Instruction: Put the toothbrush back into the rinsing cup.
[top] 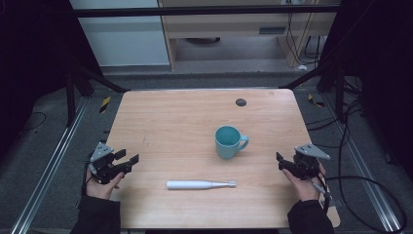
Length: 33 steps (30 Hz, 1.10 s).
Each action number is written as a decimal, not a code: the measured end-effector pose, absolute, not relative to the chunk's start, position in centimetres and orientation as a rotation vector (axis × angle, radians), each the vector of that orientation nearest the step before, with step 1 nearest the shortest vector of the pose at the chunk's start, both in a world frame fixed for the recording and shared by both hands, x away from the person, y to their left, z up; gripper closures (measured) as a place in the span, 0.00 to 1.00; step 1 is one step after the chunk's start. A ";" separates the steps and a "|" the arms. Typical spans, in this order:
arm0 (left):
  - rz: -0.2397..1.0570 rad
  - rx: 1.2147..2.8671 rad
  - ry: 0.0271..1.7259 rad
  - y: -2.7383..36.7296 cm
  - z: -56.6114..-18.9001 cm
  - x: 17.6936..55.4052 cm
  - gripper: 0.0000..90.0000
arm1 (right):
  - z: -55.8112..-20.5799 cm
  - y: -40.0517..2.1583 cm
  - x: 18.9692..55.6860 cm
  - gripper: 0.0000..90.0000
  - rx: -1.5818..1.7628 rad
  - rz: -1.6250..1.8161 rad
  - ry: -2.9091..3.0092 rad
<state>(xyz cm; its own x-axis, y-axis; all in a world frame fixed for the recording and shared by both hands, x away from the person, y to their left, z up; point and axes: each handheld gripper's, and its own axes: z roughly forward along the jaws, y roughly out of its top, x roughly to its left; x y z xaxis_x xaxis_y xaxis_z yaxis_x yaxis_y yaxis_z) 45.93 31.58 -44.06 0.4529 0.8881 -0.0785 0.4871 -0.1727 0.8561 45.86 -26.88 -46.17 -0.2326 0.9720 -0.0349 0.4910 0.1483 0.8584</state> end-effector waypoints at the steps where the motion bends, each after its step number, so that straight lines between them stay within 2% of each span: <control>1: 0.564 1.823 1.159 31.3 -43.9 45.9 0.44 | -46.2 -26.8 45.8 0.28 1.398 0.992 1.821; 13: 0.470 2.001 0.985 27.8 -43.1 45.1 0.46 | -45.7 -25.5 45.2 0.31 1.354 1.024 1.869; 25: 0.375 2.163 0.756 24.0 -41.5 44.9 0.53 | -45.8 -25.4 45.3 0.32 1.356 1.003 1.895; 33: 0.306 2.251 0.664 21.8 -41.6 45.6 0.56 | -45.9 -25.4 45.4 0.33 1.356 0.989 1.908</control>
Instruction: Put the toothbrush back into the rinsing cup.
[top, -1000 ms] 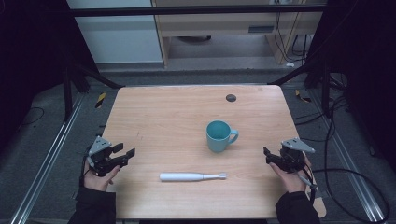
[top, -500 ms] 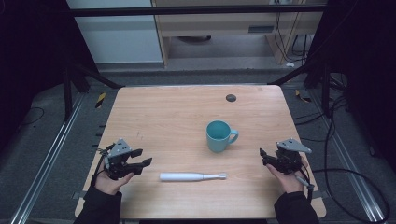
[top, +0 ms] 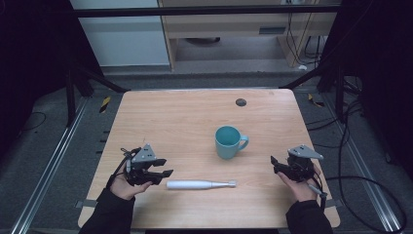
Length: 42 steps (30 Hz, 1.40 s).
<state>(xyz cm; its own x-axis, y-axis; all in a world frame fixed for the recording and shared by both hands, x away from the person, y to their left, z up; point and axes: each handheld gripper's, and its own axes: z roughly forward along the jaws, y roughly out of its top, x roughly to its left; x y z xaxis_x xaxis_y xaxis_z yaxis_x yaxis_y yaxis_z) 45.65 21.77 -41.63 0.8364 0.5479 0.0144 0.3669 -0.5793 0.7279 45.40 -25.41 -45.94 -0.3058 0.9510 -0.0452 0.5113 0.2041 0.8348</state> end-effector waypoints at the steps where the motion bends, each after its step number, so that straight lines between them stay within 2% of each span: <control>1: 0.297 2.260 0.656 21.6 -41.7 45.8 0.57 | -46.0 -25.4 45.4 0.33 1.361 0.991 1.910; 15: 0.188 2.426 0.539 19.8 -44.0 46.4 0.57 | -46.3 -25.3 45.6 0.33 1.354 0.962 1.935; 28: 0.168 2.558 0.460 18.1 -45.5 46.7 0.56 | -46.3 -25.3 45.6 0.33 1.359 0.955 1.943; 36: 0.154 2.609 0.417 17.1 -45.9 47.0 0.60 | -46.4 -25.2 45.7 0.33 1.362 0.947 1.949; 42: 0.154 2.639 0.382 16.4 -46.0 47.1 0.59 | -46.4 -25.2 45.7 0.33 1.364 0.942 1.956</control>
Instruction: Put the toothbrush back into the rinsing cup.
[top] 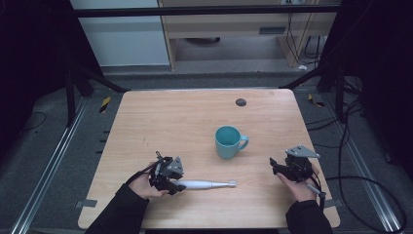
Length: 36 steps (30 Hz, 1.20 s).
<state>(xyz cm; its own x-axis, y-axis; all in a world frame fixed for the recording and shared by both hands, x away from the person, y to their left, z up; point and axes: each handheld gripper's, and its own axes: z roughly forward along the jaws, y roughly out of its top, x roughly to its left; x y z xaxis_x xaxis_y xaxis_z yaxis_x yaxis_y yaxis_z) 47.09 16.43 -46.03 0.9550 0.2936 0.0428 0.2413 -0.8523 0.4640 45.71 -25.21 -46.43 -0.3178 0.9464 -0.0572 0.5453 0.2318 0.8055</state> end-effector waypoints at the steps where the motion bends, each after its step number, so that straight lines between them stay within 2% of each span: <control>1: 0.154 2.646 0.374 16.4 -46.0 47.2 0.59 | -46.4 -25.2 45.7 0.33 1.363 0.942 1.957; 15: 0.108 2.675 0.363 16.0 -46.6 47.3 0.66 | -46.5 -25.2 45.8 0.34 1.365 0.932 1.968; 21: 0.088 2.681 0.361 16.0 -46.8 47.2 0.72 | -46.5 -25.2 45.8 0.34 1.369 0.931 1.968; 36: 0.093 2.676 0.429 17.9 -46.8 46.4 0.73 | -46.5 -25.2 45.7 0.34 1.364 0.924 1.971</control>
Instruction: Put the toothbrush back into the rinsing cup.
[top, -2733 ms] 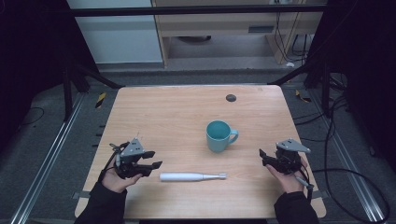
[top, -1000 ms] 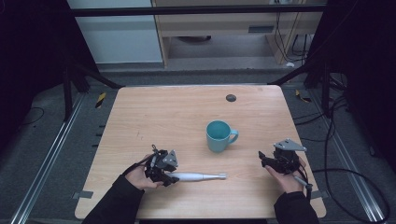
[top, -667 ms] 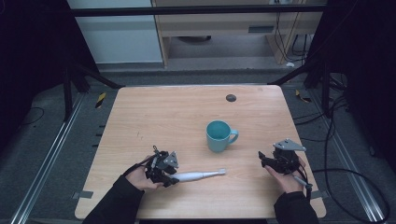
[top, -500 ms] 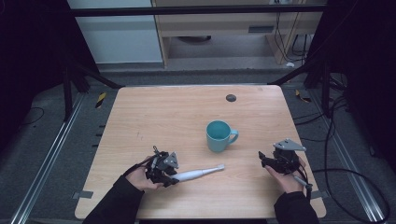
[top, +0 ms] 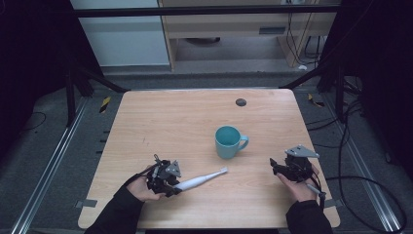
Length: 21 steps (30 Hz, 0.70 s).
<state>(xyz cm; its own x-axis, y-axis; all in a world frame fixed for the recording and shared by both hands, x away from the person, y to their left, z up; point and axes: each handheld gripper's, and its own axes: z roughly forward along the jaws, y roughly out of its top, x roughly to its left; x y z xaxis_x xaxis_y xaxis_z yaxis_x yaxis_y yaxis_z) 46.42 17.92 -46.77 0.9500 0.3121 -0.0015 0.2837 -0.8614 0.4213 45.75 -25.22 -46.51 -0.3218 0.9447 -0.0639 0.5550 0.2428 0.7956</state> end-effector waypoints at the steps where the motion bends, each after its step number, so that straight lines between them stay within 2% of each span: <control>1: 0.096 2.682 0.435 18.1 -46.7 46.4 0.73 | -46.5 -25.2 45.7 0.34 1.368 0.923 1.972; 4: 0.118 2.680 0.445 18.4 -46.8 46.4 0.72 | -46.5 -25.1 45.7 0.34 1.366 0.922 1.977; 6: 0.127 2.688 0.456 18.3 -46.8 46.5 0.64 | -46.5 -25.0 45.7 0.34 1.365 0.920 1.976; 10: 0.131 2.682 0.467 17.9 -46.5 46.6 0.57 | -46.6 -25.1 45.8 0.34 1.365 0.915 1.978; 21: 0.123 2.731 0.453 15.4 -46.6 47.9 0.59 | -46.6 -25.1 45.8 0.34 1.370 0.914 1.977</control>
